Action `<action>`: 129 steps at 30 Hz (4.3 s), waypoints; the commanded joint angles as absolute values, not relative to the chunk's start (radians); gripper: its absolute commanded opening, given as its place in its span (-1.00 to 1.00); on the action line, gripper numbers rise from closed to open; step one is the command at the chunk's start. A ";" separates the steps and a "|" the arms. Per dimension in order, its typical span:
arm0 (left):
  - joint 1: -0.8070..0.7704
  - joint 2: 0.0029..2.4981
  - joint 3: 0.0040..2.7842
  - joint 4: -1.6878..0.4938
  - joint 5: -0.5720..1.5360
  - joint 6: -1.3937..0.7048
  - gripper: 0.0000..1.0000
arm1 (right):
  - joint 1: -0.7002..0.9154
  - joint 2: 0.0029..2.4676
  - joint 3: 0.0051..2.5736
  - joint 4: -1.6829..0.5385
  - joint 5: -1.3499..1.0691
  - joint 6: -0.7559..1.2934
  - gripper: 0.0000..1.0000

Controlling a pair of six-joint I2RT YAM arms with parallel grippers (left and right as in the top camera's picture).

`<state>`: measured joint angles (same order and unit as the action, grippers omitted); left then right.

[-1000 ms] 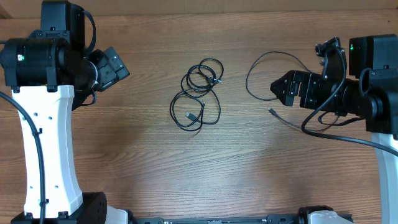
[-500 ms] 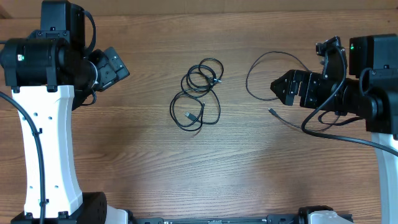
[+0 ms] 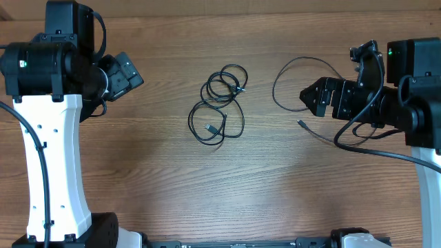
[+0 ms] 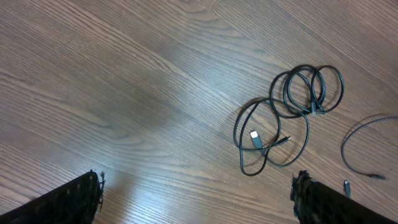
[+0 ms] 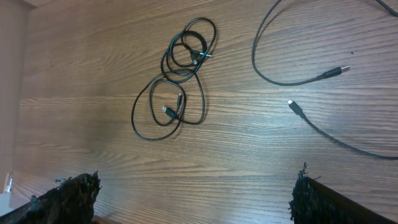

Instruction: Untangle cables

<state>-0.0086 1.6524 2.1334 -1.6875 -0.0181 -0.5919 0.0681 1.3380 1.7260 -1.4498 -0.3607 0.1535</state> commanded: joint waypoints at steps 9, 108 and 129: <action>-0.007 1.660 2.128 -1.689 -0.018 -0.572 0.99 | 0.072 1.336 1.721 -1.442 -0.356 0.149 1.00; -0.007 1.660 2.128 -1.689 -0.018 -0.572 0.99 | 0.072 1.454 1.721 -1.408 -0.068 0.218 1.00; -0.007 1.660 2.128 -1.689 -0.018 -0.572 0.99 | -0.114 1.695 1.721 -1.383 0.059 0.628 1.00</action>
